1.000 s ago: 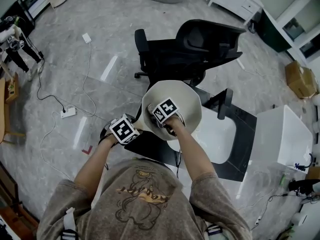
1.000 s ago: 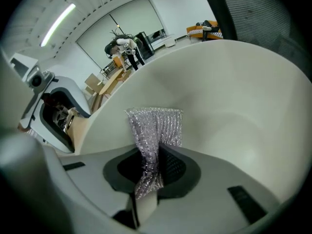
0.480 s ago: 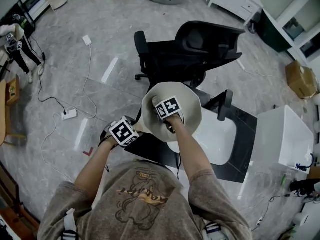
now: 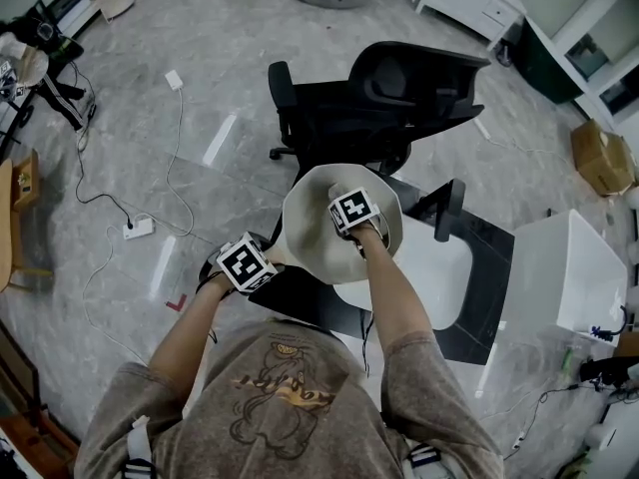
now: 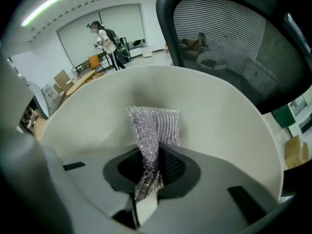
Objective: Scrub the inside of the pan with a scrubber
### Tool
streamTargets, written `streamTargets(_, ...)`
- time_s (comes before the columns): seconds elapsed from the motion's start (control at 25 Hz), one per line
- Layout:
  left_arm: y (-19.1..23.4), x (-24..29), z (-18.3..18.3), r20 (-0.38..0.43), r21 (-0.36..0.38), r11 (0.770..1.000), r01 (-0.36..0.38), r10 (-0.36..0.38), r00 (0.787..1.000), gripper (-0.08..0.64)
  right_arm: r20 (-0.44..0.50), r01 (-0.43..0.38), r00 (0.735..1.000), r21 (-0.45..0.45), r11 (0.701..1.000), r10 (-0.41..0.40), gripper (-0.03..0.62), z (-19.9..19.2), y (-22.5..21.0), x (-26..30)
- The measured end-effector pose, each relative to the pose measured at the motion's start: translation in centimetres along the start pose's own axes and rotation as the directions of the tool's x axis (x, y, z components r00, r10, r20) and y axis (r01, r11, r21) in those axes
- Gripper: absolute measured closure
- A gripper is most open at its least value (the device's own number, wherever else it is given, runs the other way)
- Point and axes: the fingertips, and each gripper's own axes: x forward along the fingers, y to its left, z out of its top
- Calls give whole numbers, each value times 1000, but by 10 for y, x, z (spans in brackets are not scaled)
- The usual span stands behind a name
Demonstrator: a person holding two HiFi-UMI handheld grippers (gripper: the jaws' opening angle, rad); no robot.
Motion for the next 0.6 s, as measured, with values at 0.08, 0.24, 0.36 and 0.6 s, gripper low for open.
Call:
streamTargets(0.08, 0, 0, 1, 0, -1, 1000, -2, 2, 1000, 324, -21, 28, 999, -4, 1000, -28, 520, -9, -12, -4)
streamTargets(0.24, 0, 1, 1, 0, -3, 1000, 2, -2, 1000, 324, -77, 49, 996, 6, 999, -48, 520, -27, -24, -10)
streamTargets(0.36, 1, 1, 1, 0, -11, 1000, 6, -6, 1000, 324, -158, 69, 985, -23, 997, -72, 520, -43, -28, -15)
streamTargets(0.6, 1, 1, 0, 1, -37, 999, 9, -9, 1000, 325, -229, 86, 968, -60, 994, -98, 518, -63, -30, -21)
